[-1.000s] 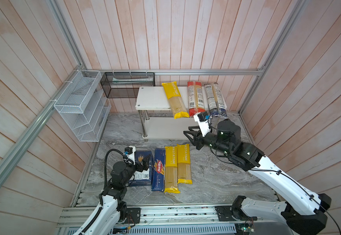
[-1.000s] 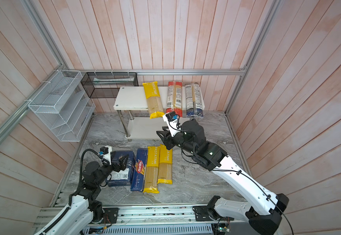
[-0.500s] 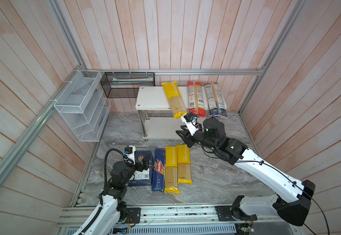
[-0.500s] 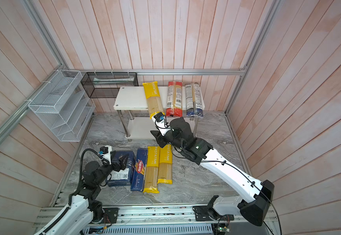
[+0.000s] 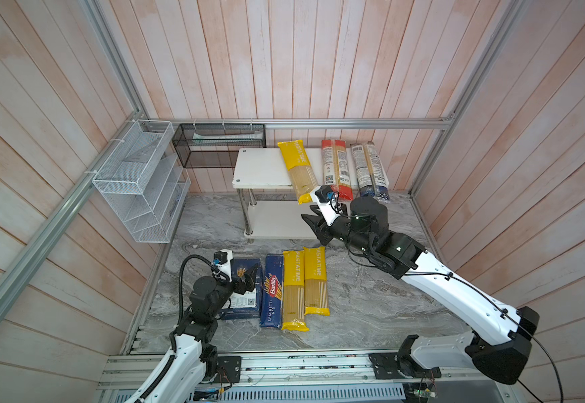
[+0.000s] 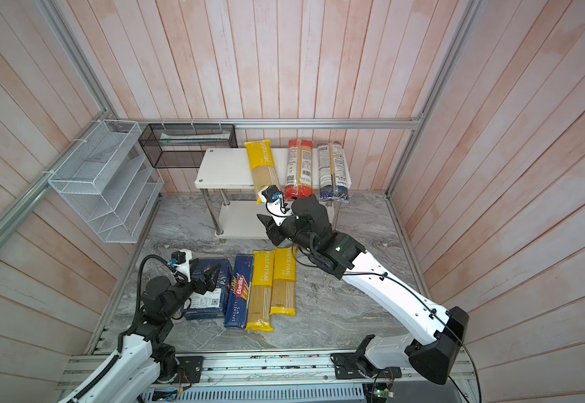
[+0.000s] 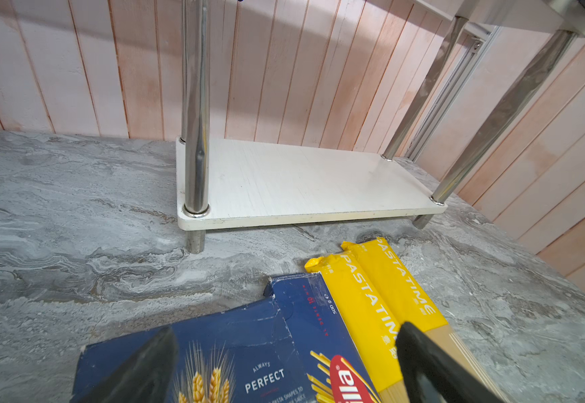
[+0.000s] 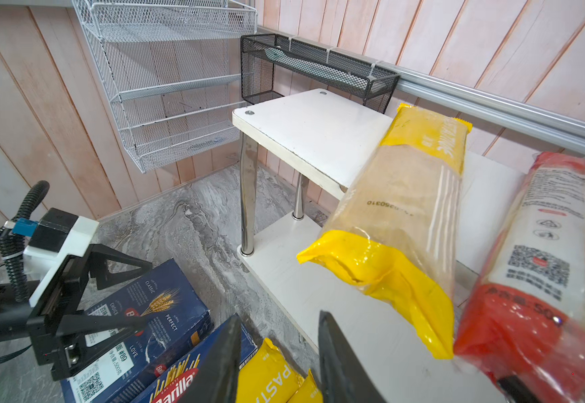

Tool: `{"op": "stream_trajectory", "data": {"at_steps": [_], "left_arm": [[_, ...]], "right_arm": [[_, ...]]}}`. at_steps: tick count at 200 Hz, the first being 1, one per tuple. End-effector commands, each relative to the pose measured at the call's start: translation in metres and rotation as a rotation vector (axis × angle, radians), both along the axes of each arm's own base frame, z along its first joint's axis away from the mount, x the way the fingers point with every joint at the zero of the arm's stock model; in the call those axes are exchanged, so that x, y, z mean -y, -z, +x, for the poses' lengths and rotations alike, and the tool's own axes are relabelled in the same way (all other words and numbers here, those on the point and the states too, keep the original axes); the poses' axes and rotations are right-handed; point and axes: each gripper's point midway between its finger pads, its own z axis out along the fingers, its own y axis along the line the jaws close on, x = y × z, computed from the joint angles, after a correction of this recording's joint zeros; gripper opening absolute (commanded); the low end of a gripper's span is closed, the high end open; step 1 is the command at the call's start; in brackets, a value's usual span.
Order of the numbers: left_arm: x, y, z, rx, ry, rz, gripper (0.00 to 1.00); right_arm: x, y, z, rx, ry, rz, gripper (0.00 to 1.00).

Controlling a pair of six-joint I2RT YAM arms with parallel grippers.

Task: Arrange pasta packages on shelves
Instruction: Rotate the pasta bag at the shelf.

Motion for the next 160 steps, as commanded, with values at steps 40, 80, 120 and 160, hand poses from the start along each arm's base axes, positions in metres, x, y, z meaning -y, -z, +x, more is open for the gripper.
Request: {"op": "stream_trajectory", "data": {"at_steps": [40,80,120,160], "left_arm": [[0.001,-0.017,0.003,0.041,0.006,-0.001,1.0],[0.001,-0.016,0.003,0.04,0.005,-0.001,1.0],[0.001,-0.017,0.003,0.043,0.005,-0.001,1.0],[0.0,-0.017,0.003,0.043,0.003,-0.002,1.0]], "right_arm": [[-0.009,-0.013,0.01,0.037,-0.004,-0.008,0.37],[-0.013,-0.008,0.013,0.018,-0.007,-0.017,0.37],[-0.023,0.0,0.017,-0.002,-0.029,-0.019,0.37],[-0.036,-0.006,0.02,0.009,-0.061,0.006,0.37]]}}
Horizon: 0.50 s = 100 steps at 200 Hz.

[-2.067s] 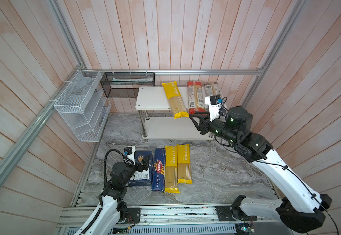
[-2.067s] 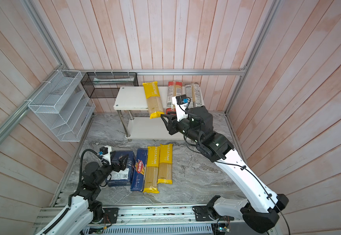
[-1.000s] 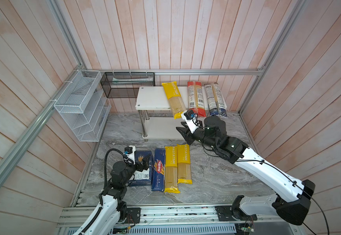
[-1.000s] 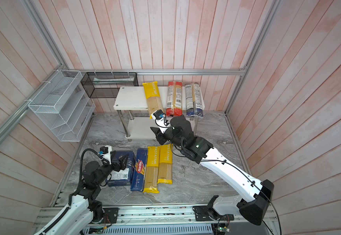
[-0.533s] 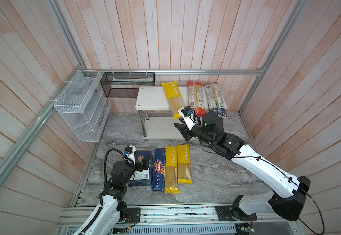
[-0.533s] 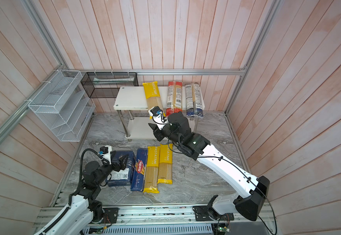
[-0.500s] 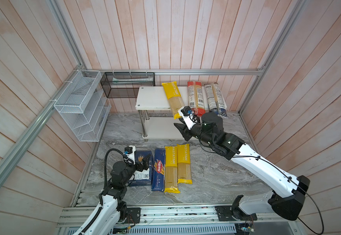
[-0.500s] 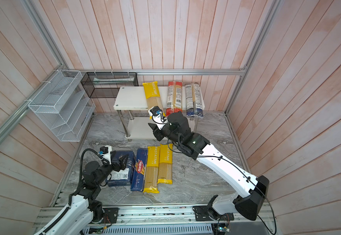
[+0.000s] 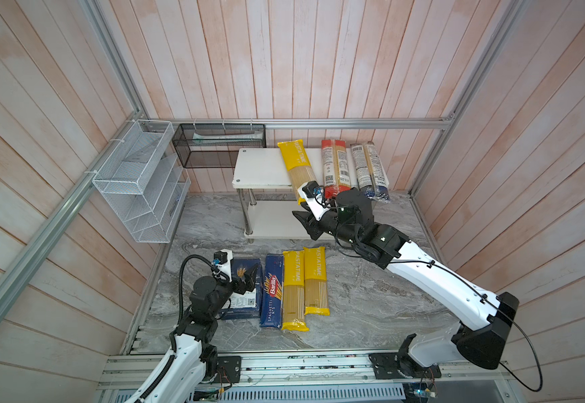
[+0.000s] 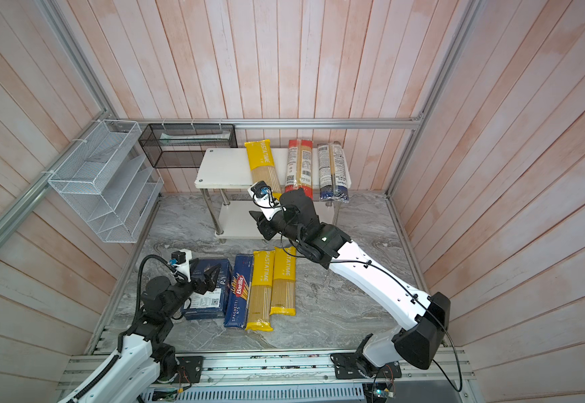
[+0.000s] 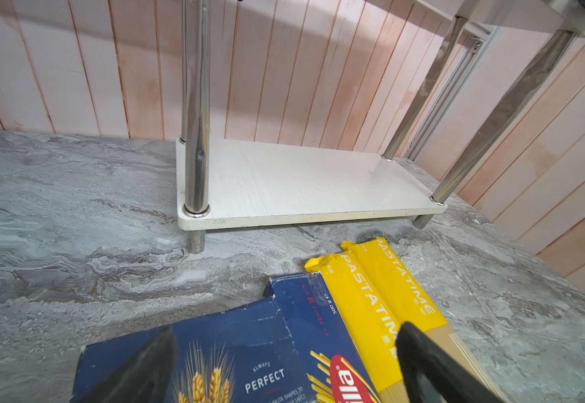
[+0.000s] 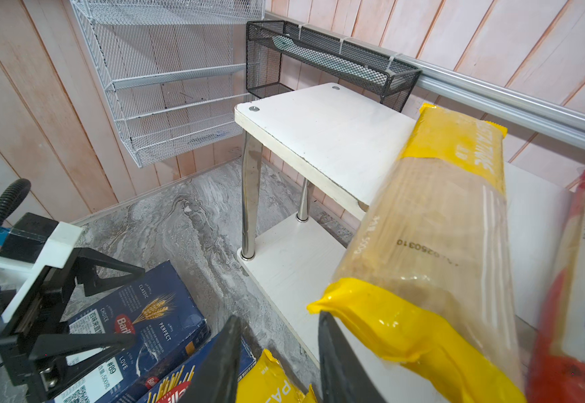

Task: Arrange pasta packages on shelves
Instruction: Rotate the pasta bag at the shelf.

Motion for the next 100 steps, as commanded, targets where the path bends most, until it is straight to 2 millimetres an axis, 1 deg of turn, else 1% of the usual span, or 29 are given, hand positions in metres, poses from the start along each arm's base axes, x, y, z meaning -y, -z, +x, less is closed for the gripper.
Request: {"op": "stream_trajectory", "data": {"at_steps": [1,21,50,77,100], "left_arm": [[0.0,-0.016,0.002,0.042,0.003,-0.002,1.0],[0.0,-0.017,0.003,0.044,0.002,-0.002,1.0],[0.0,-0.017,0.002,0.046,0.003,-0.003,1.0],[0.0,-0.018,0.001,0.049,0.0,-0.004,1.0],[-0.001,-0.018,0.001,0.052,-0.003,-0.005,1.0]], "right_arm": [[-0.009,-0.016,0.002,0.024,-0.03,0.04,0.37],[-0.014,-0.02,0.007,0.036,-0.028,0.043,0.37],[-0.027,-0.023,0.014,0.041,-0.047,0.051,0.37],[-0.04,-0.021,0.02,0.031,-0.071,0.052,0.36],[-0.047,-0.024,0.021,0.026,-0.084,0.056,0.36]]}}
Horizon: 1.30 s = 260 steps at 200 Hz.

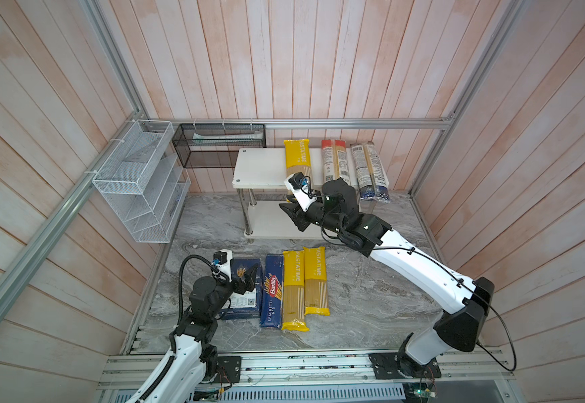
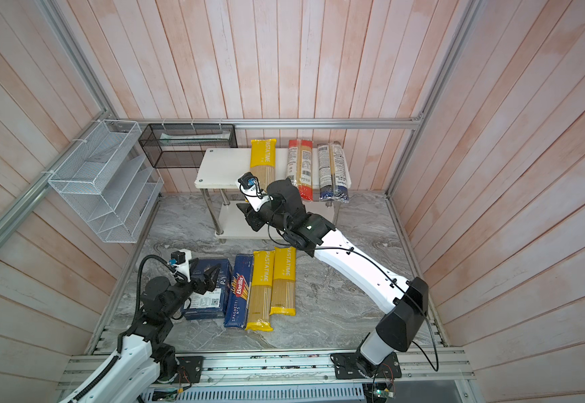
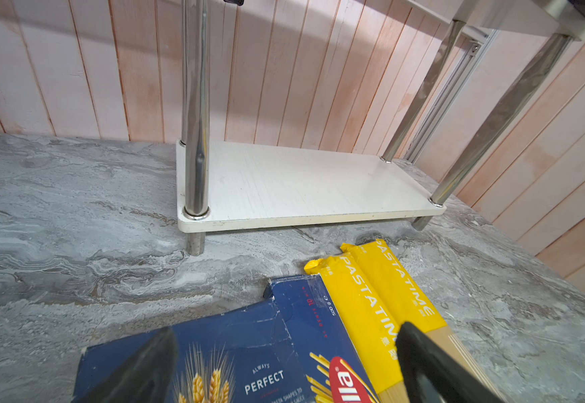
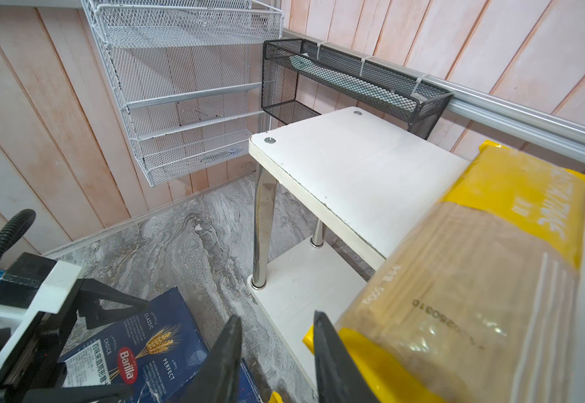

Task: Arrange pasta packages on shelves
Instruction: Rotate the pasta bag at the shelf, then rotate the pasta bag at the center of the table.

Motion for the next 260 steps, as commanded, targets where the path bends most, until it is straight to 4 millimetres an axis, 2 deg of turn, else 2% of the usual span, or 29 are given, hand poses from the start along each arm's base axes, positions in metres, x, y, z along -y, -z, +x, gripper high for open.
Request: {"op": "stream_trajectory", "data": {"at_steps": [1,32,84,125,158,203,260], "left_arm": [[-0.001,-0.016,0.002,0.043,-0.002,-0.003,1.0],[-0.001,-0.015,0.001,0.042,-0.002,-0.003,1.0],[0.0,-0.015,0.001,0.042,0.001,-0.002,1.0],[0.0,-0.016,0.001,0.044,0.003,-0.002,1.0],[0.0,-0.015,0.001,0.043,0.006,-0.001,1.0],[0.002,-0.016,0.0,0.046,0.015,0.0,1.0],[0.002,-0.016,0.0,0.05,0.017,0.0,1.0]], "right_arm": [[-0.008,-0.015,0.0,0.02,-0.027,0.028,0.36],[-0.009,-0.029,-0.012,0.046,-0.036,0.038,0.36],[-0.006,-0.038,-0.037,0.064,-0.035,0.023,0.36],[0.006,-0.038,-0.047,0.059,-0.015,0.034,0.36],[0.023,-0.04,-0.059,0.016,0.033,0.072,0.36],[0.044,-0.02,-0.087,-0.076,0.087,0.08,0.36],[0.077,0.036,-0.104,-0.206,0.188,0.066,0.36]]}}
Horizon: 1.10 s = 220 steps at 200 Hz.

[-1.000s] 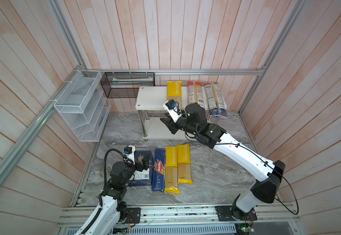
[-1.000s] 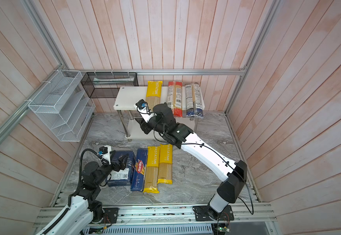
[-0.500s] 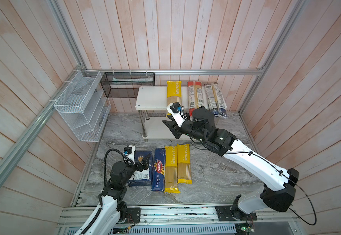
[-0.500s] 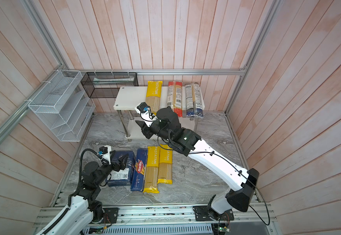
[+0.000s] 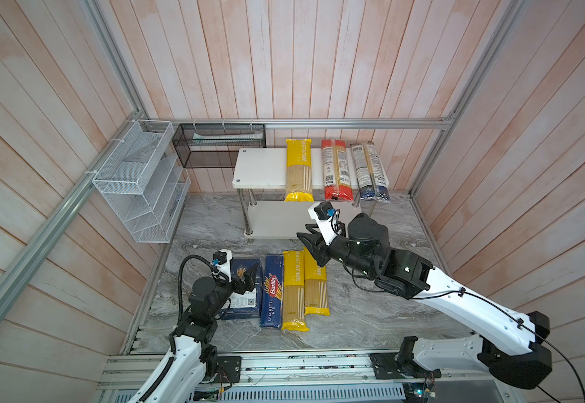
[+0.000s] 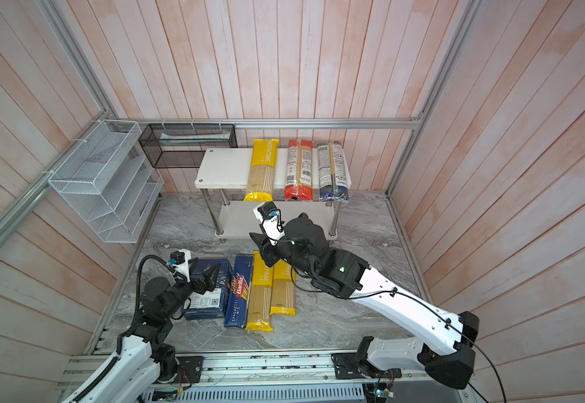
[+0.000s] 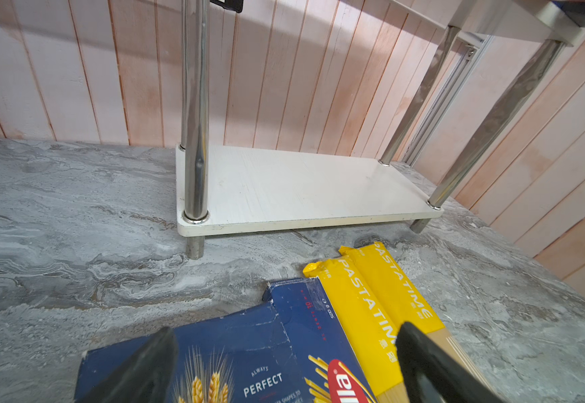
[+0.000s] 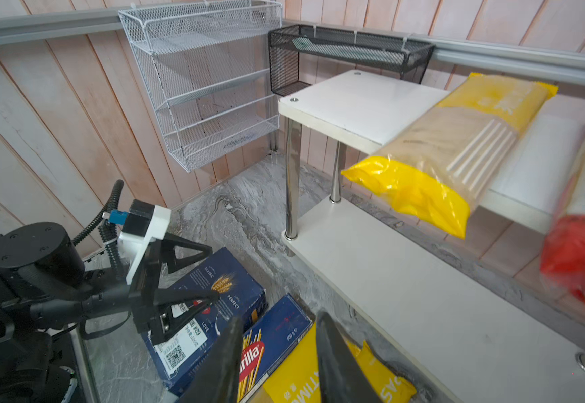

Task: Arrange pasta packages on shelves
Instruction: Rotate the pasta bag at the center of the table.

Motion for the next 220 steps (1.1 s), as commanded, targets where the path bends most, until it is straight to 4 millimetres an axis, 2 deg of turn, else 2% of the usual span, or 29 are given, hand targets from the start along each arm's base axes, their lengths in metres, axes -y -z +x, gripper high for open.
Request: {"op": "stream_trajectory", "data": {"at_steps": [1,51,105,134,156,220], "left_arm": [[0.002,-0.014,0.001,0.042,0.016,0.001,1.0],[0.002,-0.013,0.002,0.034,0.012,0.003,1.0],[0.003,-0.013,0.001,0.035,0.02,0.003,1.0],[0.003,-0.013,0.001,0.035,0.022,0.003,1.0],[0.004,-0.012,0.003,0.027,0.025,0.005,1.0],[0.006,-0.011,0.003,0.023,0.036,0.009,1.0]], "right_arm": [[0.016,0.025,-0.001,-0.079,0.088,-0.008,0.36],[0.045,0.085,-0.002,-0.197,0.229,-0.045,0.41],[0.072,0.148,0.0,-0.27,0.36,-0.043,0.53],[0.084,0.179,0.004,-0.37,0.409,-0.006,0.58],[0.087,0.186,0.006,-0.404,0.422,0.026,0.63],[0.085,0.204,0.005,-0.418,0.419,0.062,0.65]]}}
